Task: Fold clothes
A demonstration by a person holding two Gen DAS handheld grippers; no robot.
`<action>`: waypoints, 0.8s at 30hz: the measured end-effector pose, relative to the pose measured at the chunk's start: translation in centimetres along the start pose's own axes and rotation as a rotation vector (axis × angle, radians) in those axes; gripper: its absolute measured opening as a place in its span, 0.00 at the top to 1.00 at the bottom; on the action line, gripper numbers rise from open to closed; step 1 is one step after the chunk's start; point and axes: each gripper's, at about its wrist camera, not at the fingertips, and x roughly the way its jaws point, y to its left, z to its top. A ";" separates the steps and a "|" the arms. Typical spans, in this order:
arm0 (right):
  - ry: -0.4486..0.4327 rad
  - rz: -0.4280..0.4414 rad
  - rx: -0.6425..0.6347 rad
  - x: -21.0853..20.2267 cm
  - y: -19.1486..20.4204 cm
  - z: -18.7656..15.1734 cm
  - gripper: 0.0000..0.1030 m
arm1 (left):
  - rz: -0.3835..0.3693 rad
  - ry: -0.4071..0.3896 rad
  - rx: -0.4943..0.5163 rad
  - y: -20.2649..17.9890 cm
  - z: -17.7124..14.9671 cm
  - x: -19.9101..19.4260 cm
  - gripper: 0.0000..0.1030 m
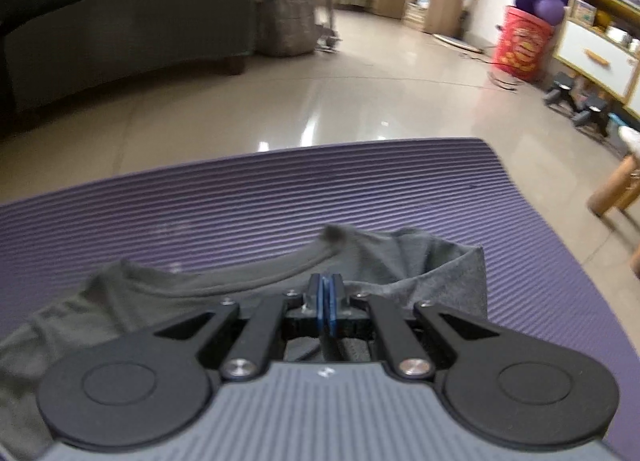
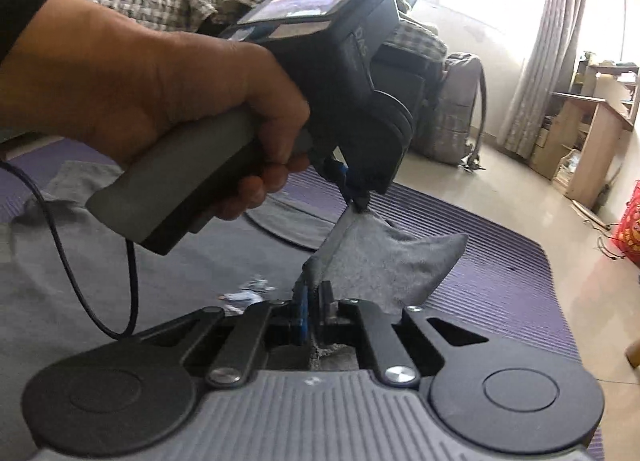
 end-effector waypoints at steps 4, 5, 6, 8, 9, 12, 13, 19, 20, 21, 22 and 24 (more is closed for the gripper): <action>0.029 0.046 0.025 0.5 0.4 0.2 0.91 | 0.089 0.006 -0.007 1.3 -1.3 -0.4 0.98; 0.040 0.057 0.032 0.5 0.4 0.4 0.87 | 0.110 0.011 -0.007 1.7 -1.6 -0.4 0.98; 0.047 0.066 0.034 0.3 0.4 0.6 0.80 | 0.121 0.018 -0.014 2.0 -1.7 -0.2 0.98; 0.052 0.085 0.022 -0.3 0.4 1.0 0.70 | 0.138 0.040 -0.039 2.9 -2.1 0.0 0.96; 0.047 0.085 0.008 -0.5 0.4 1.2 0.70 | 0.140 0.055 -0.059 3.3 -2.3 0.1 0.92; 0.053 0.084 -0.020 -0.9 -0.4 1.5 0.70 | 0.140 0.065 -0.104 4.2 -2.7 -0.3 0.84; 0.058 0.082 -0.015 -1.0 -1.0 1.5 0.70 | 0.136 0.069 -0.109 4.3 -2.8 -0.5 0.75; 0.092 -0.016 0.106 0.0 -7.4 1.1 0.70 | 0.079 0.085 -0.086 4.3 -4.0 -2.5 0.66; 0.098 -0.028 0.125 0.6 -8.7 1.2 0.70 | 0.074 0.087 -0.071 4.1 -4.2 -2.5 0.66; 0.105 -0.035 0.136 1.5 -9.7 1.5 0.70 | 0.072 0.091 -0.060 3.9 -4.4 -2.5 0.66; 0.113 -0.040 0.148 2.5 -10.8 1.7 0.70 | 0.071 0.096 -0.062 3.8 -4.5 -2.3 0.63; 0.134 -0.036 0.190 4.8 -12.6 2.1 0.70 | 0.069 0.108 -0.066 3.8 -4.7 -2.0 0.60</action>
